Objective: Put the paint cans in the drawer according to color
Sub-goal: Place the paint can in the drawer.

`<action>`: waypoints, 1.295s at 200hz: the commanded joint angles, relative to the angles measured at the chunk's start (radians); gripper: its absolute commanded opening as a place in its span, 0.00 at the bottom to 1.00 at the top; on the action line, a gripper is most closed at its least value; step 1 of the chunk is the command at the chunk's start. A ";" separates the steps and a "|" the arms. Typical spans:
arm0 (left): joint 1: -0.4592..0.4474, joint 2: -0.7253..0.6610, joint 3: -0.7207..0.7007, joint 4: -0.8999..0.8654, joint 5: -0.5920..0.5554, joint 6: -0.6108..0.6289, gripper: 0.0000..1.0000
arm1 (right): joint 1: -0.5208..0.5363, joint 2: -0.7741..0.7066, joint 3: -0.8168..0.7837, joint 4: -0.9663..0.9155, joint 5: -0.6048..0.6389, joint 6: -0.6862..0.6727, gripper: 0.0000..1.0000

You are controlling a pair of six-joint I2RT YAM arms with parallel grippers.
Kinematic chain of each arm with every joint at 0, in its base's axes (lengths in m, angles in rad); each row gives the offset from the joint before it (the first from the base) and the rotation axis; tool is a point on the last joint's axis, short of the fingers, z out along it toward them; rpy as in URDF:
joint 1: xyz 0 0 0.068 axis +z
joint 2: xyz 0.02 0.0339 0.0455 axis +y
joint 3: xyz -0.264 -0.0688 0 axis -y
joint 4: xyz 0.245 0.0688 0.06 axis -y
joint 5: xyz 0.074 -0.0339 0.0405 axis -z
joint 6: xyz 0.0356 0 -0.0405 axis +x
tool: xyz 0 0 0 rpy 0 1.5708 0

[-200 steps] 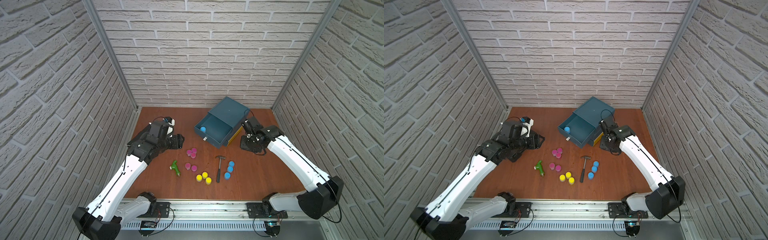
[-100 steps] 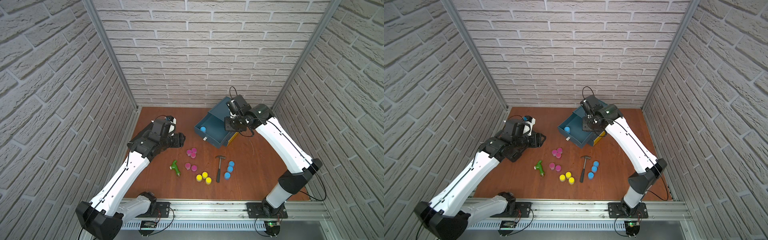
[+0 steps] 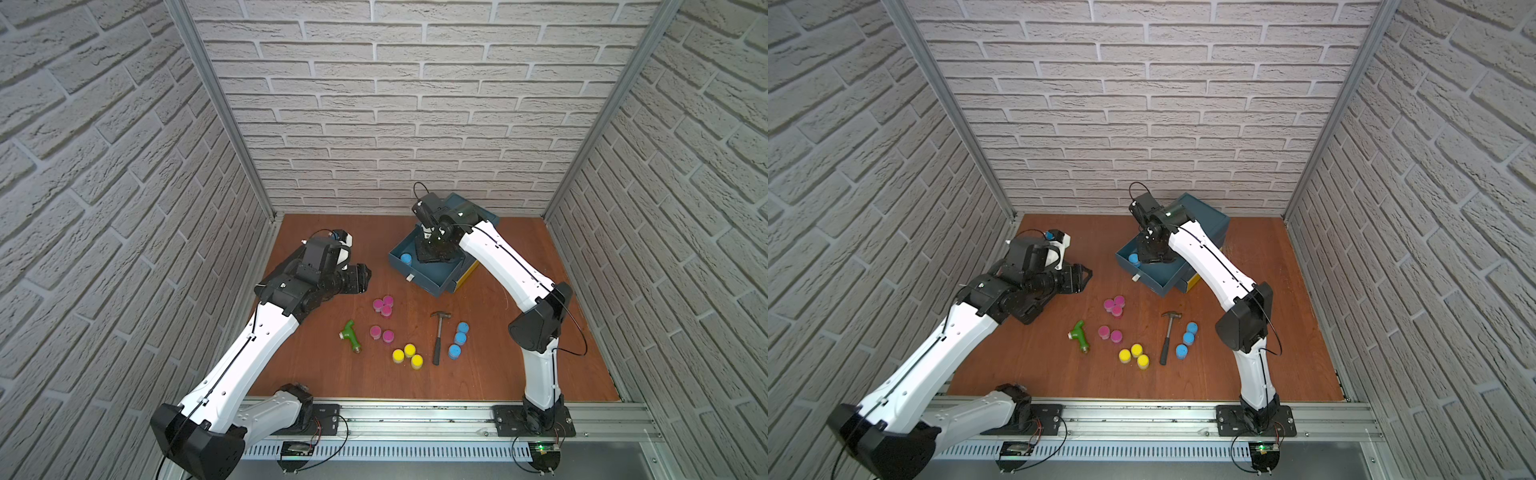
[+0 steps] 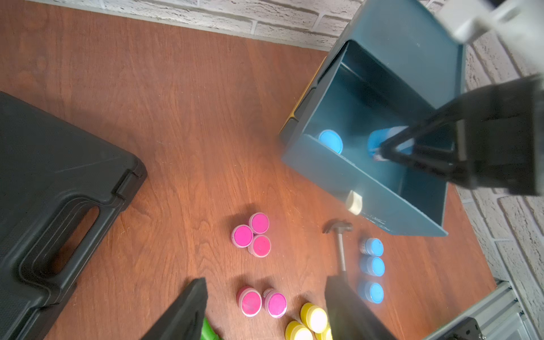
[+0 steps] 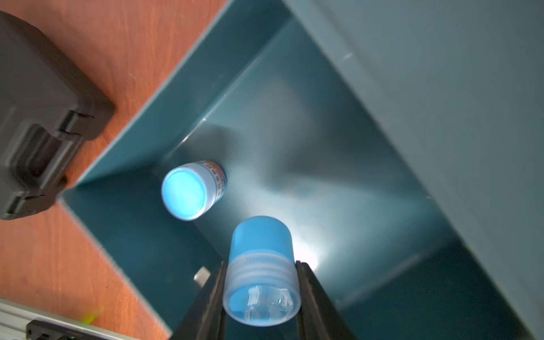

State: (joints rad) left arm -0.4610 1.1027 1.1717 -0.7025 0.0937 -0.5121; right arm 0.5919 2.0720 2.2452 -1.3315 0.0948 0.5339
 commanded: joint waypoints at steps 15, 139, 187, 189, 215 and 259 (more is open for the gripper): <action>-0.011 -0.004 0.027 0.027 -0.006 0.006 0.69 | 0.007 0.031 0.025 -0.006 -0.044 -0.023 0.02; -0.026 -0.005 0.034 0.024 -0.019 0.000 0.69 | 0.009 0.079 0.004 0.078 -0.122 -0.015 0.25; -0.030 -0.010 0.026 0.031 -0.020 -0.009 0.69 | 0.010 0.073 0.011 0.078 -0.117 -0.012 0.56; -0.031 -0.009 0.025 0.031 -0.021 -0.009 0.69 | 0.009 0.072 0.011 0.078 -0.116 -0.012 0.56; -0.036 -0.007 0.026 0.034 -0.022 -0.010 0.69 | 0.008 0.051 0.025 0.069 -0.099 -0.010 0.60; -0.039 -0.003 0.035 0.034 -0.025 -0.010 0.69 | 0.008 -0.046 0.060 0.055 -0.055 -0.002 0.61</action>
State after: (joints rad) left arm -0.4942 1.1027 1.1770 -0.7021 0.0826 -0.5182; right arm 0.5922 2.1288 2.2791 -1.2713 0.0086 0.5201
